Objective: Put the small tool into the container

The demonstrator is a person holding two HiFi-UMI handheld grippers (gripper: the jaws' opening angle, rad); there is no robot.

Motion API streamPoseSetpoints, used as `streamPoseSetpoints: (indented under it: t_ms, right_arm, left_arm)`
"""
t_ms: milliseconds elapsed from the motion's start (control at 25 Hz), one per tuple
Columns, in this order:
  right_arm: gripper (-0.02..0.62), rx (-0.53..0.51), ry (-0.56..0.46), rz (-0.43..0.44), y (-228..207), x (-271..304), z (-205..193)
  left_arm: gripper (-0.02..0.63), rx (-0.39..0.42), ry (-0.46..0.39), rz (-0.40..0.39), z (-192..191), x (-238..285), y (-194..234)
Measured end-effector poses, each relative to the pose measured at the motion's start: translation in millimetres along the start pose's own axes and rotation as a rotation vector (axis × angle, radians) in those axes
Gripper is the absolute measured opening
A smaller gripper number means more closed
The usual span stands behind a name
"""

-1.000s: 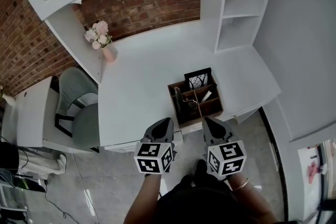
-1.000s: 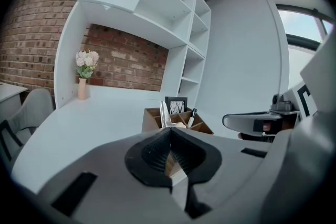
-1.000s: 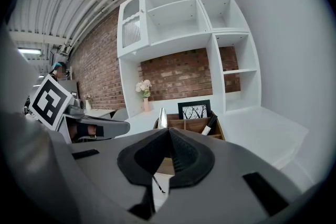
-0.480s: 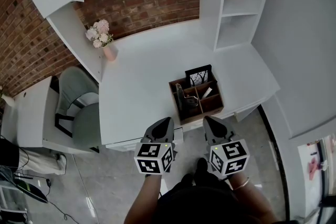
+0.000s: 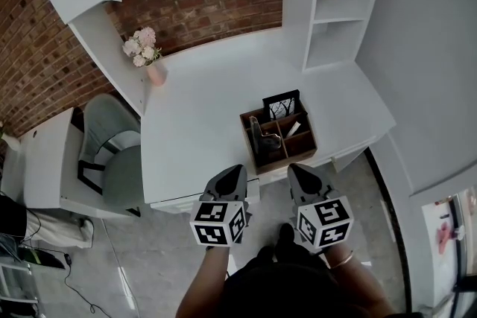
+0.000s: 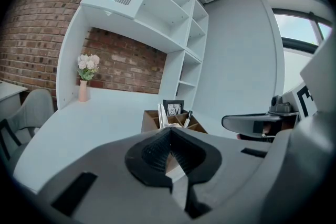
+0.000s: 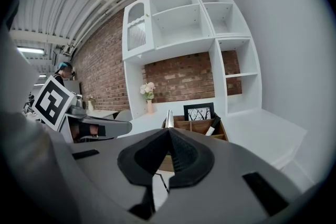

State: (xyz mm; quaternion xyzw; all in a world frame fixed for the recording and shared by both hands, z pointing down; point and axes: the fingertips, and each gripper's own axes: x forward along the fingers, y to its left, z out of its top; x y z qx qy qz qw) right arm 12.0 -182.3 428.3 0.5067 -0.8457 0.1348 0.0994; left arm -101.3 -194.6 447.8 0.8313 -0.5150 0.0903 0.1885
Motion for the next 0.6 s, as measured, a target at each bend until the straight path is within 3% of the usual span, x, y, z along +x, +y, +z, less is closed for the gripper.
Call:
streamPoseSetpoints:
  t_ms: [600]
  right_arm:
    - [0.003, -0.007, -0.007, 0.011, 7.7, -9.7, -0.3]
  left_arm:
    - [0.009, 0.011, -0.003, -0.001, 0.0, -9.2, -3.9]
